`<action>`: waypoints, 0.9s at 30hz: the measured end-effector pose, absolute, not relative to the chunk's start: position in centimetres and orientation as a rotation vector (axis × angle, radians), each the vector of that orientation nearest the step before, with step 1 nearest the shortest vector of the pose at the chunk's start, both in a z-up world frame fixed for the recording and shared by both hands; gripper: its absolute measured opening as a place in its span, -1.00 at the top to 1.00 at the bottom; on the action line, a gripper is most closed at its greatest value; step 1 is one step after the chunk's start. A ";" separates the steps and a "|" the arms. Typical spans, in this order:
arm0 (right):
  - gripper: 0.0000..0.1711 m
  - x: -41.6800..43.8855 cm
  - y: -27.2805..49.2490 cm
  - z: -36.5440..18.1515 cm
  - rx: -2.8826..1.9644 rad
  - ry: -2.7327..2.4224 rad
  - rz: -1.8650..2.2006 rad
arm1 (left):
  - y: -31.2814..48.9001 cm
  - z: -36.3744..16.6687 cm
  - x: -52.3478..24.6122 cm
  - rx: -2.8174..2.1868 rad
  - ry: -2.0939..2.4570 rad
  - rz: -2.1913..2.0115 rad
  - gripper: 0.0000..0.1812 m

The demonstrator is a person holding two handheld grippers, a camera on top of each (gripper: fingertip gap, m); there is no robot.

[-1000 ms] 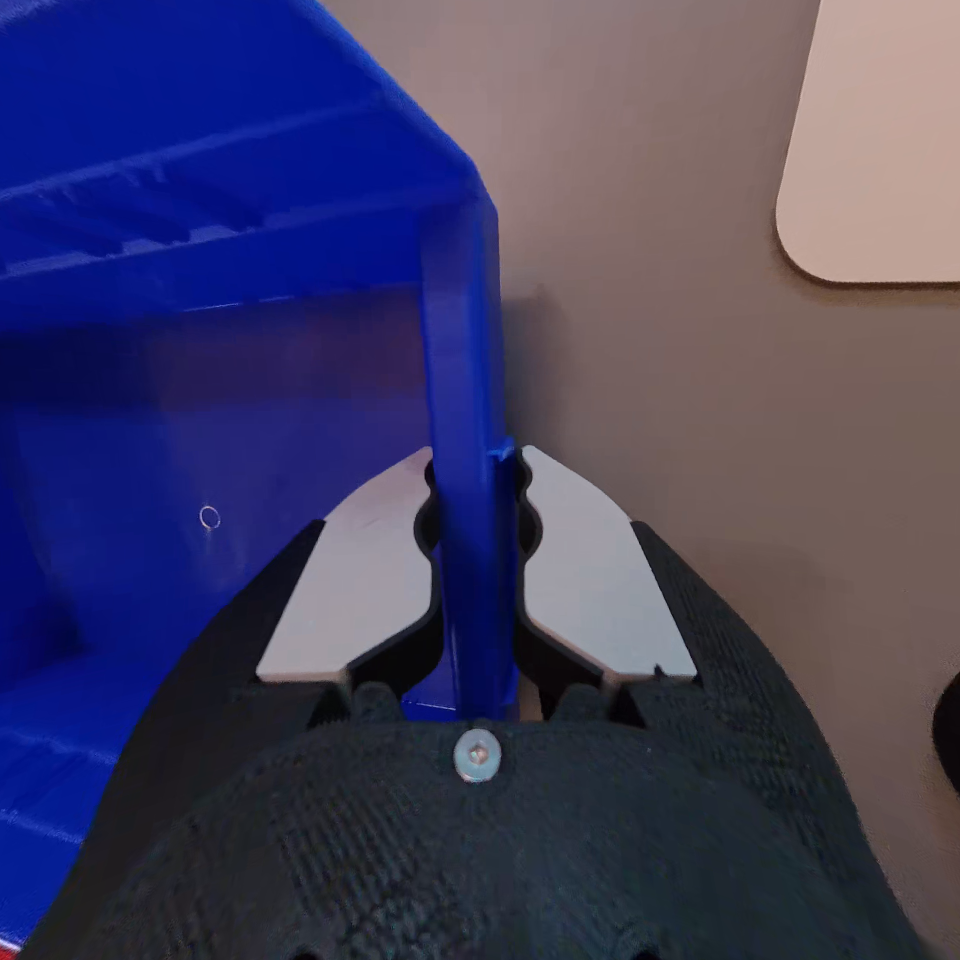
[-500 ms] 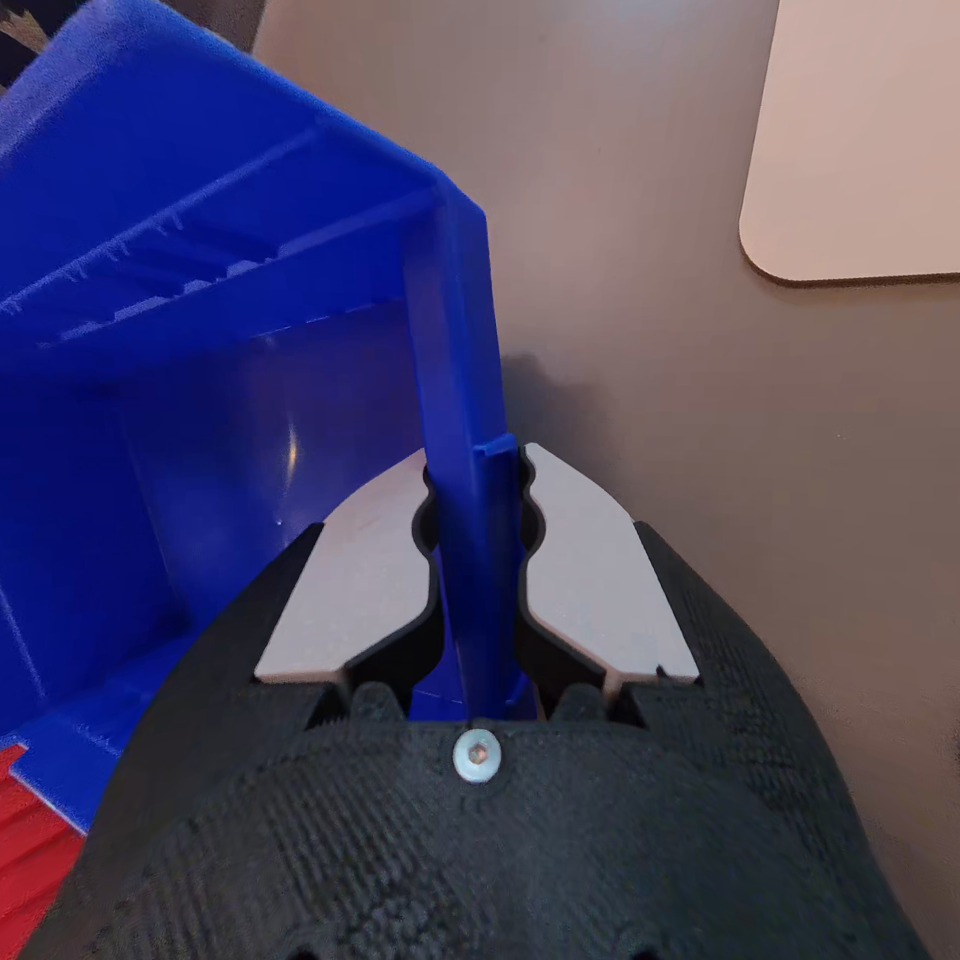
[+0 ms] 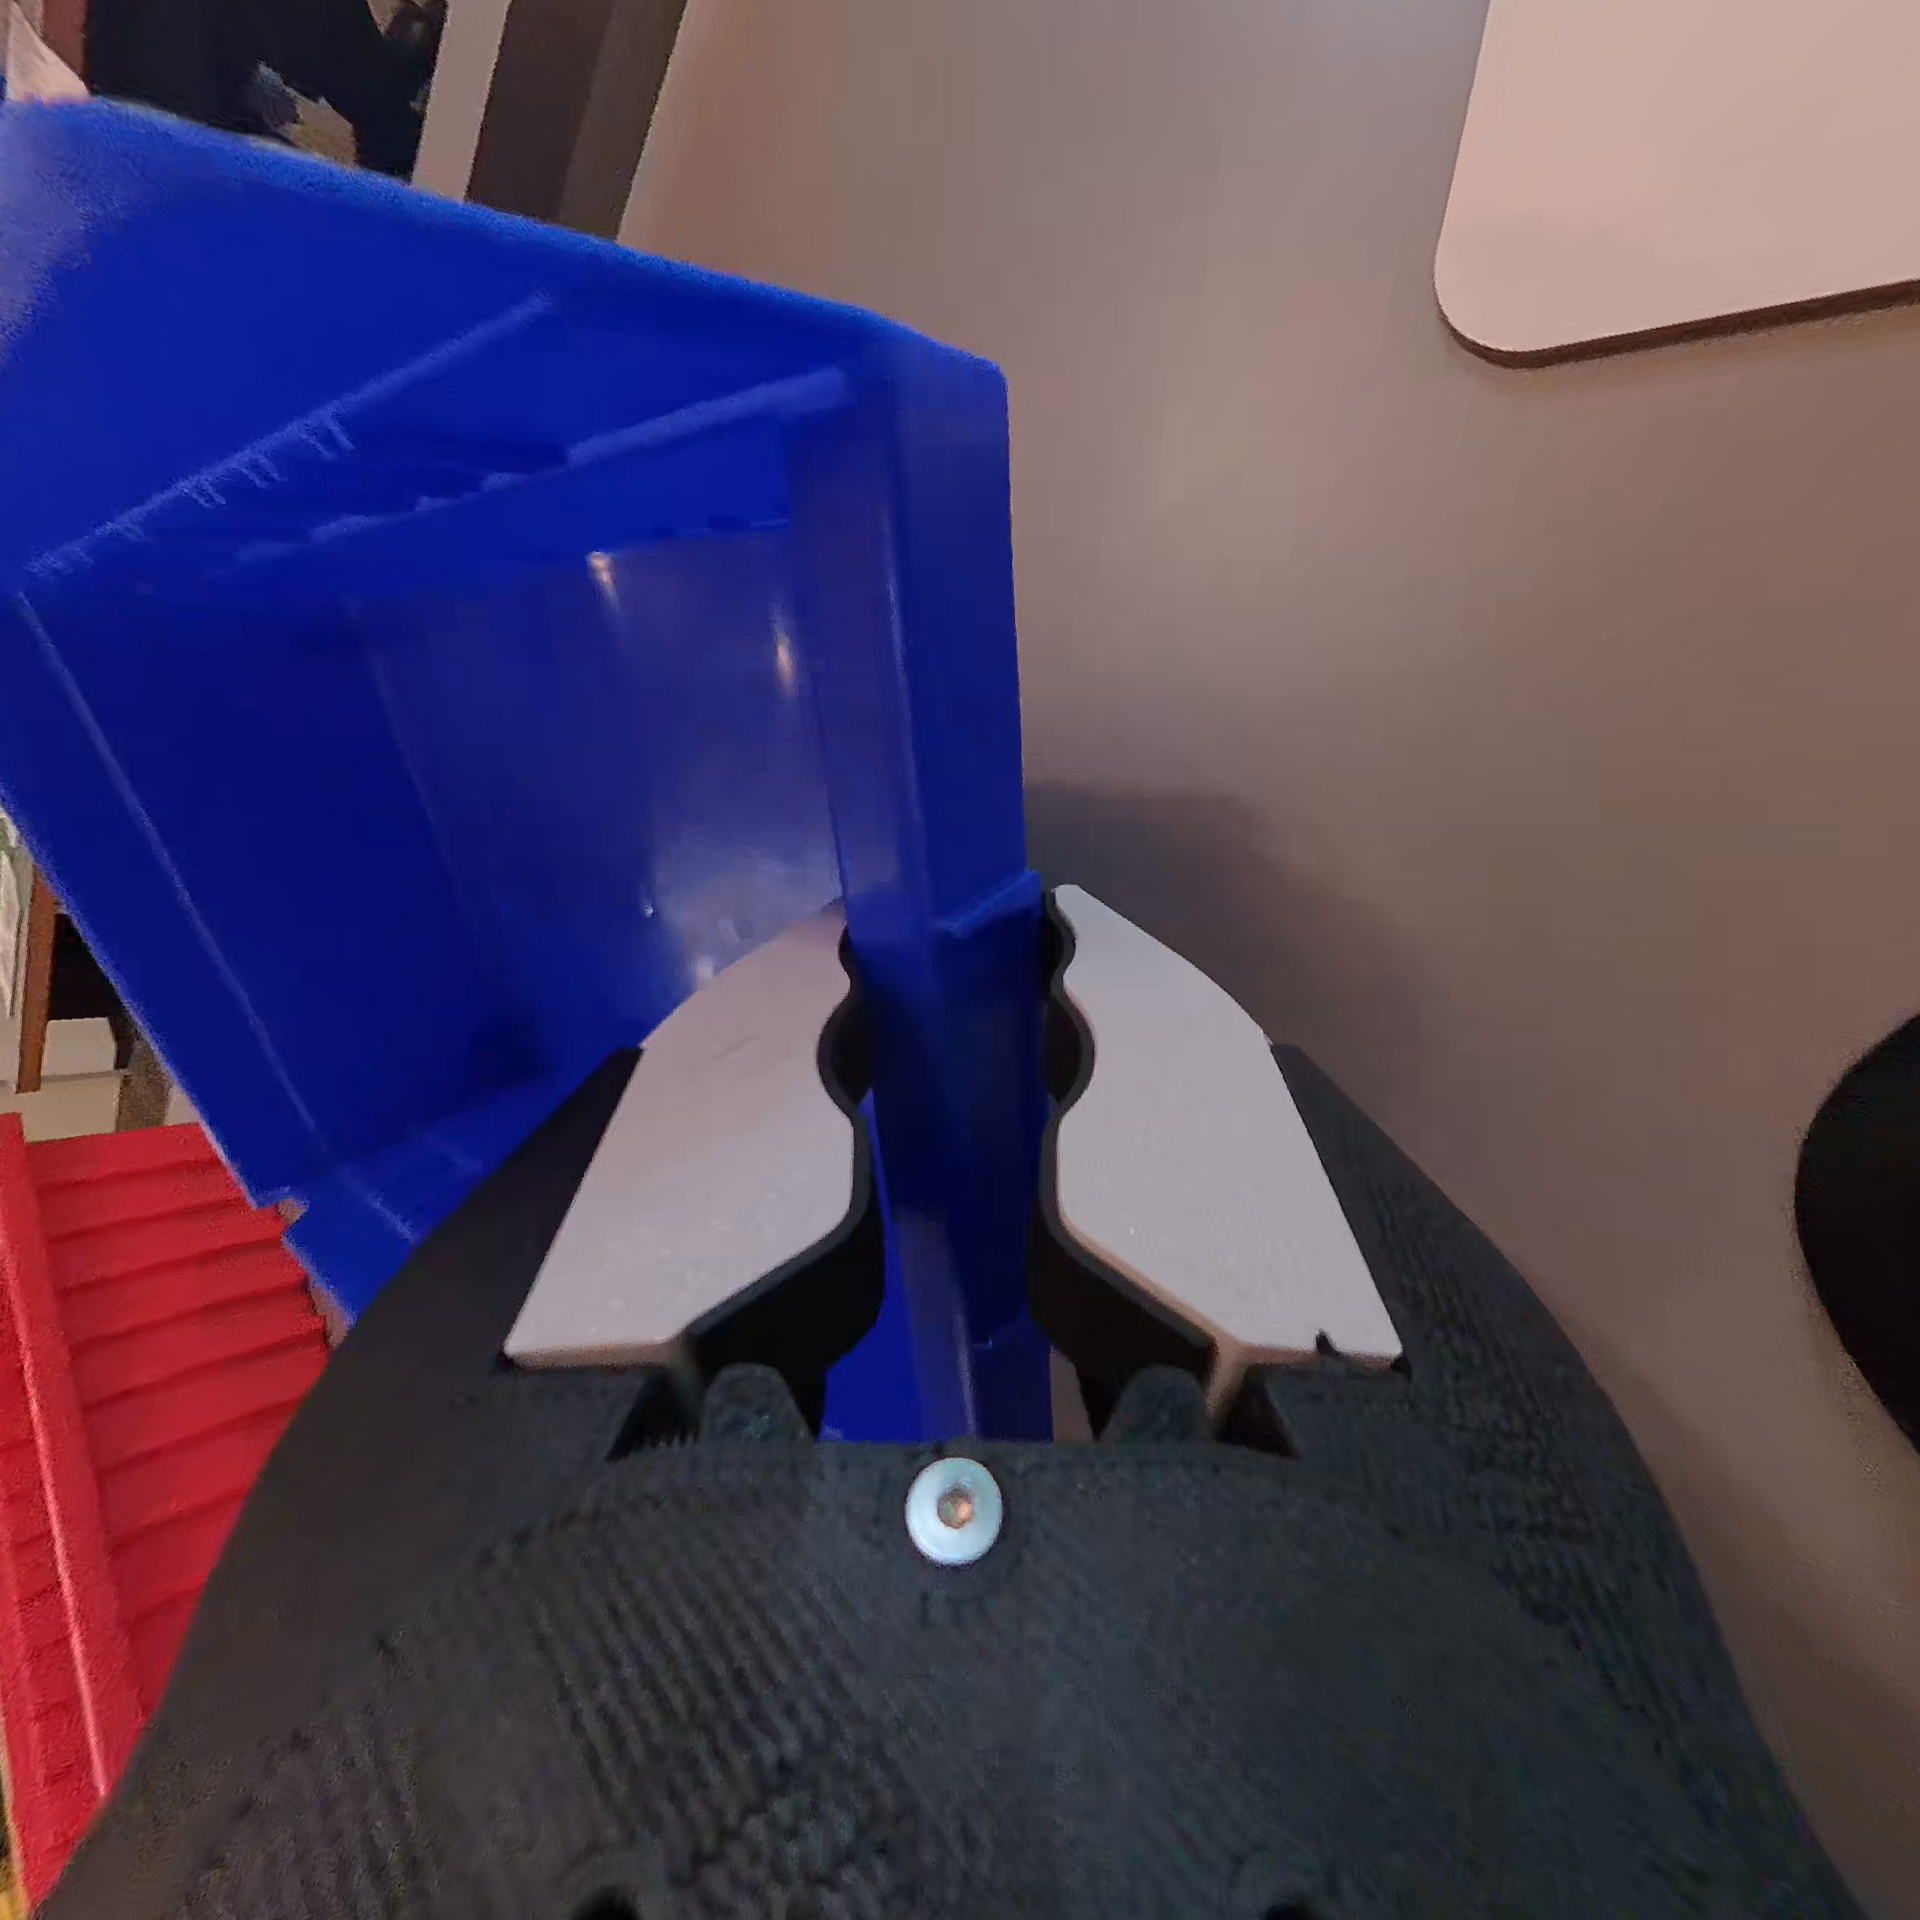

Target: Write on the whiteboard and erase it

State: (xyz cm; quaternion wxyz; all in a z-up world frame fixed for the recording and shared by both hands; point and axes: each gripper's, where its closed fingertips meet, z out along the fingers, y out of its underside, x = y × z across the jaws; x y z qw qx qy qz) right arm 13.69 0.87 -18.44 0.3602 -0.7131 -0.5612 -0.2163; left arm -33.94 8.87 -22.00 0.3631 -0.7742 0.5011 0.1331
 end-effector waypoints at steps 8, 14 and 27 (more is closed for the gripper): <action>0.64 -1.2 -0.3 -21.5 -1.540 -1.766 -0.367 | 6.5 -19.1 -34.6 -1.936 1.263 0.403 0.65; 0.65 -10.8 0.4 -24.3 -1.349 -1.912 -0.268 | 5.7 -16.1 -36.4 -1.909 1.225 0.474 0.65; 0.60 -21.9 3.6 -25.4 -0.979 -1.955 -0.313 | 6.2 -12.7 -39.6 -1.896 1.116 0.539 0.65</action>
